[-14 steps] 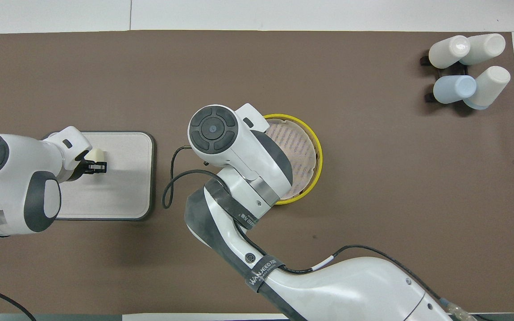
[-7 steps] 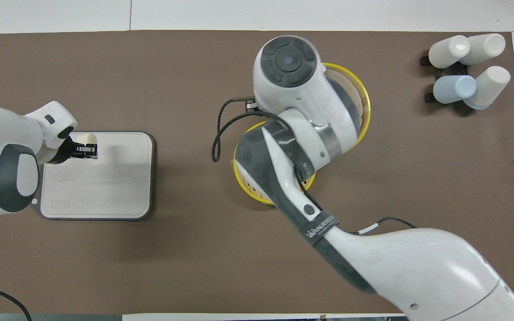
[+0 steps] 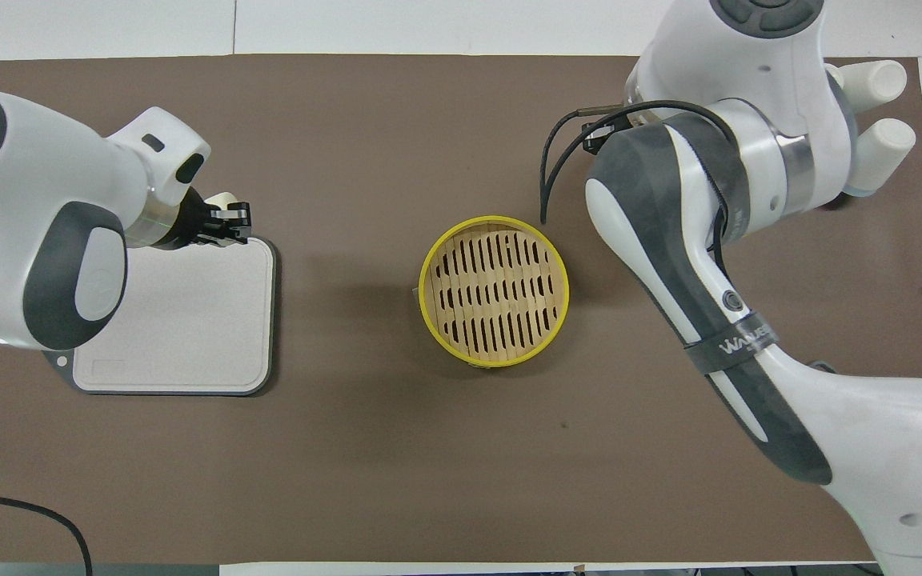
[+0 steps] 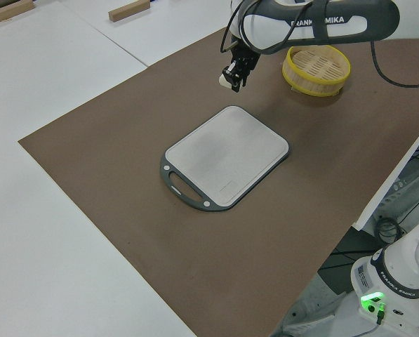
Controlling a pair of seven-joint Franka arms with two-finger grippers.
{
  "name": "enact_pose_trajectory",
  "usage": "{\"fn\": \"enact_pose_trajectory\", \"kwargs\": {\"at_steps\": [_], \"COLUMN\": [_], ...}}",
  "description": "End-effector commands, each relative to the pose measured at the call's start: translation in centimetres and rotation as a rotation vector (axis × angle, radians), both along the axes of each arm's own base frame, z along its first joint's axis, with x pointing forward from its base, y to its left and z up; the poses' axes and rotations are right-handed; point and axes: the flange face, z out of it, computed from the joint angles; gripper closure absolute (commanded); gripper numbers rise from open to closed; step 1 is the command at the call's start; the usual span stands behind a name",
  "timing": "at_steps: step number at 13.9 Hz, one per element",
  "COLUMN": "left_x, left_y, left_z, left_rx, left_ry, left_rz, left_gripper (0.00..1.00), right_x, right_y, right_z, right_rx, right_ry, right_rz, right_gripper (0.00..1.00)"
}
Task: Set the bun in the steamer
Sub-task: 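Carry the bun with the left gripper over the open steamer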
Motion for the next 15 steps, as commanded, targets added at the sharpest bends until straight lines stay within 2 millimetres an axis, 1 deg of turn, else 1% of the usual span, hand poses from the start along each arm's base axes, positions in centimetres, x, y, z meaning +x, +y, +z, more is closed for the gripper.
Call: {"fn": "enact_pose_trajectory", "kwargs": {"at_steps": [1, 3, 4, 5, 6, 7, 8, 10, 11, 12, 13, 14, 15], "left_x": [-0.4, -2.9, -4.0, -4.7, -5.7, -6.8, -7.8, -9.4, -9.8, -10.2, -10.6, -11.4, -11.9], "left_y": [-7.9, -14.1, -16.2, -17.9, -19.9, -20.9, -21.8, -23.5, -24.0, -24.9, -26.2, -27.7, -28.5], "left_z": [0.7, 0.5, 0.2, -0.7, -1.8, -3.0, -4.0, -5.8, -6.5, -7.6, -9.2, -10.6, -12.2], "left_rx": [-0.015, -0.041, -0.049, -0.056, -0.058, -0.059, -0.065, -0.071, -0.075, -0.069, -0.056, -0.047, -0.037], "left_ry": [0.004, -0.035, -0.045, -0.058, -0.063, -0.068, -0.079, -0.097, -0.104, -0.101, -0.091, -0.084, -0.078], "left_rz": [0.042, 0.025, 0.009, -0.012, -0.044, -0.064, -0.083, -0.115, -0.124, -0.134, -0.151, -0.165, -0.178], "left_gripper": [0.73, 0.73, 0.73, 0.73, 0.73, 0.73, 0.73, 0.73, 0.73, 0.73, 0.73, 0.73, 0.73], "right_x": [0.3, 0.5, 0.6, 0.7, 0.8, 0.8, 0.8, 0.4, 0.2, 0.0, -0.1, -0.1, 0.0], "right_y": [-4.0, -5.1, -5.4, -6.1, -7.1, -7.9, -7.9, -7.9, -7.9, -8.0, -7.9, -8.3, -8.6], "right_z": [0.9, 0.9, 0.7, 0.5, 0.3, 0.2, 0.4, -0.1, -0.4, -0.4, -0.6, -0.6, -0.7], "right_rx": [0.026, 0.042, 0.042, 0.040, 0.040, 0.048, 0.070, 0.076, 0.076, 0.081, 0.095, 0.107, 0.110], "right_ry": [0.017, 0.021, 0.020, 0.023, 0.031, 0.039, 0.041, 0.054, 0.062, 0.062, 0.070, 0.073, 0.075], "right_rz": [-0.015, -0.017, -0.011, 0.013, 0.024, 0.013, 0.004, -0.014, -0.038, -0.051, -0.054, -0.063, -0.068], "right_gripper": [1.00, 1.00, 1.00, 1.00, 1.00, 1.00, 1.00, 1.00, 1.00, 1.00, 1.00, 1.00, 1.00]}}
